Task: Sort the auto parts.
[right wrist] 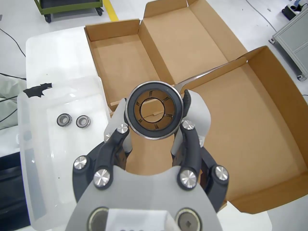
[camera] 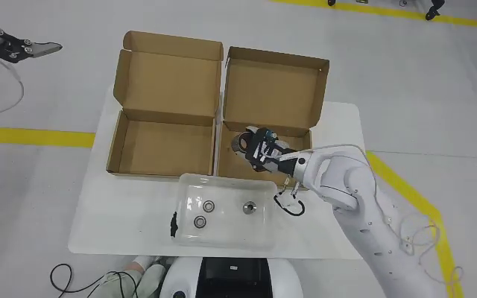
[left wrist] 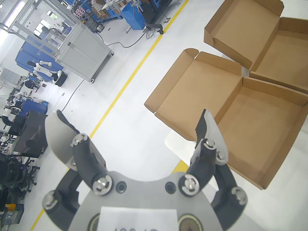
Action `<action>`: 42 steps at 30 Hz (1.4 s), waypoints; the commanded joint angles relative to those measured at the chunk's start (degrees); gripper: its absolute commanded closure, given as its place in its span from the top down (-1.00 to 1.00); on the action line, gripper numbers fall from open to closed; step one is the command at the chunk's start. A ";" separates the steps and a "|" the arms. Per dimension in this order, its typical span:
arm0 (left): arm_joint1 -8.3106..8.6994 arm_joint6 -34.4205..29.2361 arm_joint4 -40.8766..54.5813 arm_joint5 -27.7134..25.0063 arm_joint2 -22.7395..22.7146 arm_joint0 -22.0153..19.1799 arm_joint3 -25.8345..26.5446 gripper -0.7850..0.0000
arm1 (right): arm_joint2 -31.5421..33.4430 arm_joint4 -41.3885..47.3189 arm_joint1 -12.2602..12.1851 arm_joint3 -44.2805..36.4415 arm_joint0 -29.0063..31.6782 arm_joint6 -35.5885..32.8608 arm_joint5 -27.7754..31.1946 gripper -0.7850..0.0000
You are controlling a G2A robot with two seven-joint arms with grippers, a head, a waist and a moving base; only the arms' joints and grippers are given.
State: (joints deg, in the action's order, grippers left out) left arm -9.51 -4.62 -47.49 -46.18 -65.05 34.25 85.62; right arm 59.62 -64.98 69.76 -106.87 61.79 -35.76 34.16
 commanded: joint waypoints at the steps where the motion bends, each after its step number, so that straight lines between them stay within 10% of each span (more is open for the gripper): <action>1: 0.00 0.00 0.00 0.00 0.00 0.00 0.00 1.00 | -1.06 -0.25 0.17 1.43 -0.79 -0.79 -0.59 -1.00; 42: 0.00 0.00 0.00 0.00 0.00 0.00 0.00 1.00 | -11.23 2.30 3.32 25.59 -9.68 3.22 -3.15 -1.00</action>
State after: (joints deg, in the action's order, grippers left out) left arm -9.51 -4.62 -47.49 -46.18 -65.05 34.25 85.62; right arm 48.55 -62.88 72.98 -81.85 52.40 -32.52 31.18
